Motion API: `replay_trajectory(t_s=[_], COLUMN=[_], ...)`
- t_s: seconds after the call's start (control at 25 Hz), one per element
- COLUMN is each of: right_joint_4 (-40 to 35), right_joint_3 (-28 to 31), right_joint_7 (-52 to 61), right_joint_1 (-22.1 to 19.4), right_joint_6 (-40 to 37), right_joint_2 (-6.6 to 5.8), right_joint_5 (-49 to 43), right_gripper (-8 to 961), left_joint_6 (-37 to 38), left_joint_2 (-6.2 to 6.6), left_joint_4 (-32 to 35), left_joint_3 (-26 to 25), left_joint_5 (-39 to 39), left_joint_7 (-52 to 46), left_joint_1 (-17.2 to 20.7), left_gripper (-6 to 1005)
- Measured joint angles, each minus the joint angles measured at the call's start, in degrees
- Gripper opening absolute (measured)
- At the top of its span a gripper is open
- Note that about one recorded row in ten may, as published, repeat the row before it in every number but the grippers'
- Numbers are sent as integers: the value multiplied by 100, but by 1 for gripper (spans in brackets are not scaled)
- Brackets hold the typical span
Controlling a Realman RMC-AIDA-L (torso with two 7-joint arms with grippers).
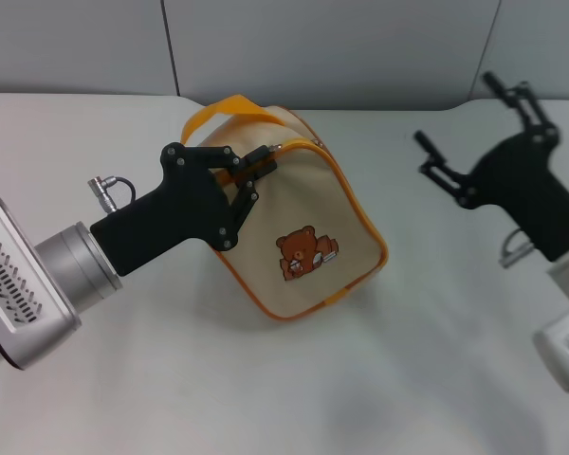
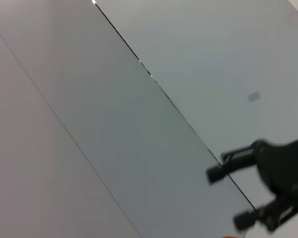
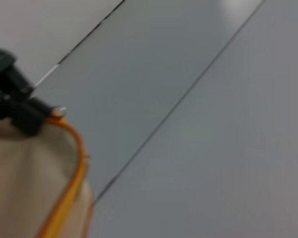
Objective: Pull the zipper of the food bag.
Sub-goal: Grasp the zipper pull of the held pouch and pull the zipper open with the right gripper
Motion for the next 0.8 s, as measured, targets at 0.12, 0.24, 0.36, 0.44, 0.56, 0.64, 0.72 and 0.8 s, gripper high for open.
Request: replay_trajectory(t_s=[0.12, 0.24, 0.36, 0.44, 0.56, 0.64, 0.72, 0.8], right_joint_4=[187, 300, 479, 559, 637, 709, 778, 794], right_joint_3=[-57, -52, -41, -38, -26, -11, 13, 18], right_joint_7=[-5, -8, 1, 6, 10, 13, 31, 42], right_joint_1=[244, 304, 340, 340, 344, 349, 357, 360], right_joint_6=[366, 483, 531, 478, 392, 312, 189, 147], right_joint_2=[2, 3, 3, 3, 3, 3, 3, 3], right_joint_5=[-242, -442, -652, -658, -658, -659, -649, -640], right_gripper=[723, 719, 715, 713, 709, 707, 704, 701], left_joint_6=[2, 2, -22, -35, -53, -71, -80, -85], left_joint_2=[-4, -5, -12, -13, -14, -14, -14, -14], left_joint_4=[2, -11, -27, -33, -42, -47, -68, -73], left_joint_3=[-7, -11, -9, 1, 7, 8, 11, 12], left_joint_5=[0, 0, 0, -1, -1, 4, 18, 20], left_joint_7=[2, 3, 4, 4, 2, -7, -6, -5], left_joint_1=[-33, -53, -86, -105, -128, -141, -146, -146], left_gripper=[70, 69, 70, 67, 63, 62, 62, 61])
